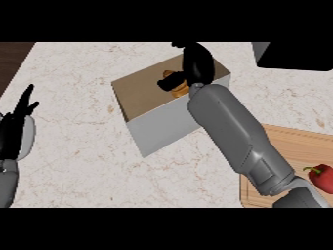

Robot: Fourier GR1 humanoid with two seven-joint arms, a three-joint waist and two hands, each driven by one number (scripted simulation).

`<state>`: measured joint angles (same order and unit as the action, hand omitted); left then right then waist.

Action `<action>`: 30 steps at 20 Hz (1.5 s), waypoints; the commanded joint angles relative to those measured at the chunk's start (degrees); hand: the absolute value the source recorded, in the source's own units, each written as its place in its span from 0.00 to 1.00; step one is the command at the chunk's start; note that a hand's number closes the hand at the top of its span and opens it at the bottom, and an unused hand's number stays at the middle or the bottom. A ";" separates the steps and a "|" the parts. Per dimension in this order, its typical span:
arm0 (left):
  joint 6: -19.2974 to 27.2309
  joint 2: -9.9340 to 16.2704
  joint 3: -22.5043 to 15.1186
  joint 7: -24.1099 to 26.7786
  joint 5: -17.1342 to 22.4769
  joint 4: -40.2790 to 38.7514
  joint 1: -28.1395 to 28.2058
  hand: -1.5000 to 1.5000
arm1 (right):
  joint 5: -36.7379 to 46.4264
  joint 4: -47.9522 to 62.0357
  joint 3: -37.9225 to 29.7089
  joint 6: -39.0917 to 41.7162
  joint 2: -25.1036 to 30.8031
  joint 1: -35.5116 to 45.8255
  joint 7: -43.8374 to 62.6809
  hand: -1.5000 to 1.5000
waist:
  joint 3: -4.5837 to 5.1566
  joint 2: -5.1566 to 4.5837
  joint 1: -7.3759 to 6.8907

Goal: Pick the croissant from the cutting board and place it in the cardboard box

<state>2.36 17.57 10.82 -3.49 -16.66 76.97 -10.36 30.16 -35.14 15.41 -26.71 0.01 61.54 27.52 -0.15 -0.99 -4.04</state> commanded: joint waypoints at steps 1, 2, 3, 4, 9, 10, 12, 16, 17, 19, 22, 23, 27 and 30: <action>1.99 -1.66 -2.04 -1.38 -2.67 1.80 1.87 0.50 | -6.31 6.08 1.50 -4.36 -0.01 1.78 -5.45 0.00 | 0.12 -0.10 -0.62; -0.31 -0.80 -1.16 -0.02 -0.52 1.47 1.91 0.50 | -8.20 6.07 2.22 -5.50 -0.01 0.02 -8.48 0.00 | 0.12 -0.22 -1.02; 0.52 0.20 0.13 -1.00 -0.81 -1.86 -3.01 0.50 | -8.55 6.53 2.12 -5.85 -0.01 3.07 -7.82 0.00 | 0.15 -0.12 0.19; 1.27 -0.41 0.14 0.23 -1.08 -2.10 -0.86 0.50 | -8.46 7.86 0.80 -7.72 -0.01 1.95 -12.01 0.00 | 0.15 -0.29 -0.03; 1.12 -1.10 -0.57 -2.15 -1.15 1.28 0.96 0.50 | -11.58 4.74 -1.86 -14.04 -0.01 2.87 -18.31 0.00 | 0.09 0.27 1.26; -0.46 0.22 -0.15 -3.23 -0.55 1.72 0.69 0.50 | -13.35 3.72 -1.40 -16.88 -0.01 1.79 -18.26 0.00 | 0.09 0.31 0.96; -0.74 1.49 1.75 -3.53 0.61 3.06 1.48 0.50 | -14.56 1.00 -3.97 -18.49 -0.01 0.62 -20.64 0.00 | 0.08 0.69 2.12; -0.31 2.18 3.40 1.90 0.70 -2.33 3.05 0.50 | -18.58 -5.59 -8.32 -14.99 2.01 -4.97 -27.40 0.00 | 0.13 0.95 3.94; -0.29 0.48 2.17 -2.17 0.78 1.14 3.07 0.50 | -17.83 -6.54 -7.80 -14.20 1.12 -4.05 -24.65 0.00 | 0.13 1.09 3.82; 0.84 0.11 2.57 1.93 0.47 0.83 5.69 0.50 | -20.18 -11.30 -9.02 -11.94 2.94 -9.48 -28.03 0.00 | 0.13 1.19 4.16; 2.56 -0.27 2.77 1.37 -0.77 -1.21 4.41 0.50 | -20.78 -18.52 -9.55 -8.66 8.69 -13.89 -24.58 0.00 | 0.15 1.38 5.28; 0.80 1.17 3.85 1.76 0.47 -2.76 3.80 0.50 | -19.83 -22.12 -7.89 -8.41 9.30 -17.70 -22.48 0.00 | 0.18 1.53 5.80; 1.32 -0.82 2.18 -2.05 -0.12 3.69 6.58 0.50 | -21.59 -33.82 -9.15 -4.46 15.52 -26.88 -19.14 0.00 | 0.15 1.60 5.52; 0.70 0.86 3.32 2.60 -0.09 2.65 9.54 0.50 | -24.23 -41.18 -11.30 0.58 21.60 -34.11 -19.49 0.00 | 0.15 1.62 5.59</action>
<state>3.46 17.79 13.90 -2.25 -16.56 77.77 -3.90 8.62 -67.07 5.82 -31.59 15.11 35.87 7.17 0.03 0.47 1.28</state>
